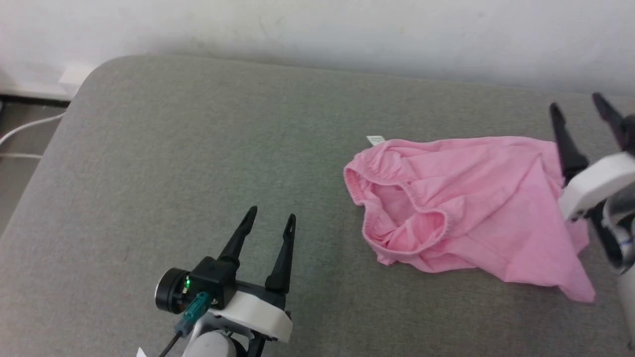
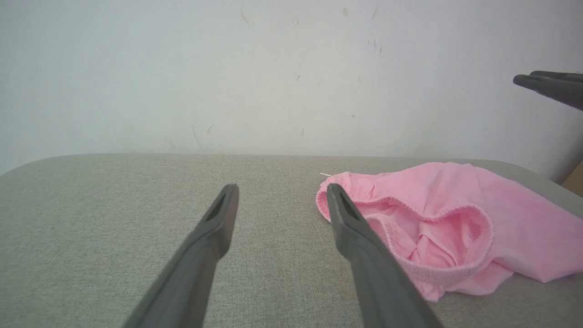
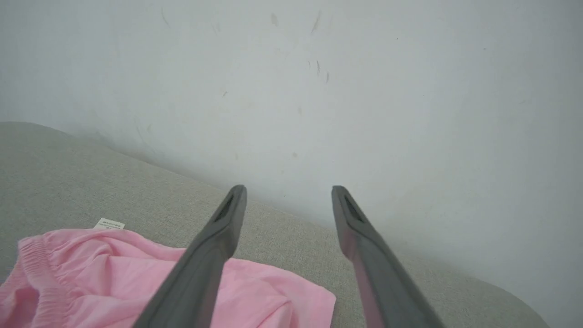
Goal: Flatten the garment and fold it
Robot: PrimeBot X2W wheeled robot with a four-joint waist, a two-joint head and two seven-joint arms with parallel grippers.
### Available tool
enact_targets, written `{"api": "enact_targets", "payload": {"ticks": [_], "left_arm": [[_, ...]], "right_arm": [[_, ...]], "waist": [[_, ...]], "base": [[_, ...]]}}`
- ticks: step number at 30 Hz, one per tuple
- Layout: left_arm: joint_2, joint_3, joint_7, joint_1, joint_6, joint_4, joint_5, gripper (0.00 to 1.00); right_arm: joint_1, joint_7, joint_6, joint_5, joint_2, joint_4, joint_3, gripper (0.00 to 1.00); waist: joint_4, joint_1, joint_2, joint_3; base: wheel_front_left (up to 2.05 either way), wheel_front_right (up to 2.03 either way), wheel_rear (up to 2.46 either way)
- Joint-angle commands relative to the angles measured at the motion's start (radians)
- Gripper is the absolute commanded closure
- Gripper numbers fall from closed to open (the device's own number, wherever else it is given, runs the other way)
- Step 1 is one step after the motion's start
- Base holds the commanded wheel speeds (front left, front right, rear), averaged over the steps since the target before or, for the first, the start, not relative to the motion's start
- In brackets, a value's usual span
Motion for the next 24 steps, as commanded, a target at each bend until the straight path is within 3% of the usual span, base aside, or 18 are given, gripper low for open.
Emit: {"api": "enact_targets", "payload": {"ticks": [1,10,17,24], "left_arm": [[-0.004,0.013,-0.005,0.017,-0.007,-0.016,-0.008,0.00],[-0.004,0.039,-0.005,0.056,-0.024,-0.050,-0.004,0.00],[-0.005,0.032,-0.005,0.075,-0.039,-0.009,0.002,0.00],[0.028,-0.057,0.033,0.033,-0.071,0.067,0.033,0.00]], "right_arm": [[0.062,-0.039,-0.001,0.004,0.025,-0.048,-0.006,0.00],[0.369,-0.172,-0.001,-0.086,0.172,-0.297,-0.082,0.00],[0.540,-0.200,-0.001,-0.095,0.289,-0.360,-0.131,0.00],[0.591,-0.204,-0.001,-0.091,0.329,-0.377,-0.156,0.00]], "waist": [[-0.072,0.0002,0.0000,-0.061],[-0.160,0.0002,0.0000,-0.096],[-0.203,0.0002,0.0000,-0.100],[-0.252,0.0002,0.0000,-0.078]], "base": [[0.00,0.00,0.00],[0.00,0.00,0.00],[0.00,0.00,0.00],[0.00,0.00,0.00]]}}
